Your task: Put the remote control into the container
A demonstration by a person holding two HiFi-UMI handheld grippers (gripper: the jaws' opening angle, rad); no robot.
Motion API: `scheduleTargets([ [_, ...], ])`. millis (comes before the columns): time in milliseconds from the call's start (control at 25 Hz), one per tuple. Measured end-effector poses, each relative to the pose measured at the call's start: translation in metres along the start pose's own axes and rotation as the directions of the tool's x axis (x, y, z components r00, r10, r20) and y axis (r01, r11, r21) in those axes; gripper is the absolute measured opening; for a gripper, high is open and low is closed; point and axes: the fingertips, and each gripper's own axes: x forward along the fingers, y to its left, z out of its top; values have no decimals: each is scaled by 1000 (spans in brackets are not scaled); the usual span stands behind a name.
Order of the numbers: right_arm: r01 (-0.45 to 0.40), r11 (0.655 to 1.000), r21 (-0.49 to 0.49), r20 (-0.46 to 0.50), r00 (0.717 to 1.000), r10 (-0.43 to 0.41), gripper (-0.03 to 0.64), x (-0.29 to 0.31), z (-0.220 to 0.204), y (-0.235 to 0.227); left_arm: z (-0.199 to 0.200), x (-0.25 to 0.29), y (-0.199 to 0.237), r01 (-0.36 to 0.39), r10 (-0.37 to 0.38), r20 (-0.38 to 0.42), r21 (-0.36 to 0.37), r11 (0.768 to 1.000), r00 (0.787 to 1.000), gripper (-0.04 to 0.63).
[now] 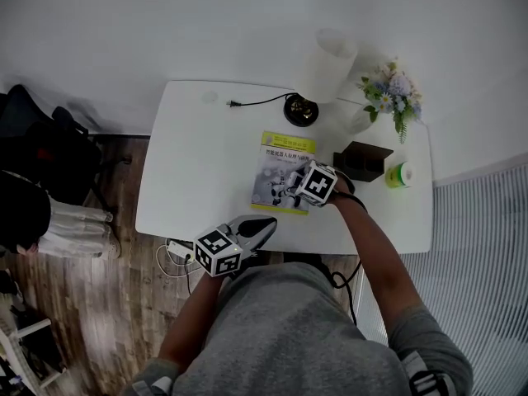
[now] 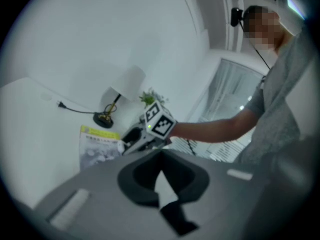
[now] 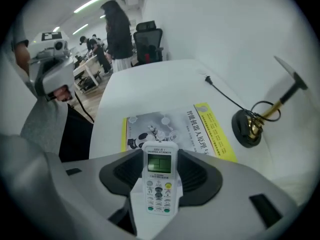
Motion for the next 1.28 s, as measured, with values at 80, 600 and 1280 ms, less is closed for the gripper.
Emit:
scheduleTargets([
  [80, 19, 998, 64, 55, 998, -23, 221, -15, -8, 0, -2, 3, -1, 13, -13, -11, 4, 1000, 1000, -5],
  [600, 101, 870, 482, 419, 846, -330, 221, -119, -58, -2, -14, 34, -25, 129, -125, -107, 32, 991, 986, -5],
  [1280, 91, 355, 930, 314, 302, -900, 221, -268, -177, -116, -30, 33, -40, 133, -128, -139, 27, 991, 982, -5],
])
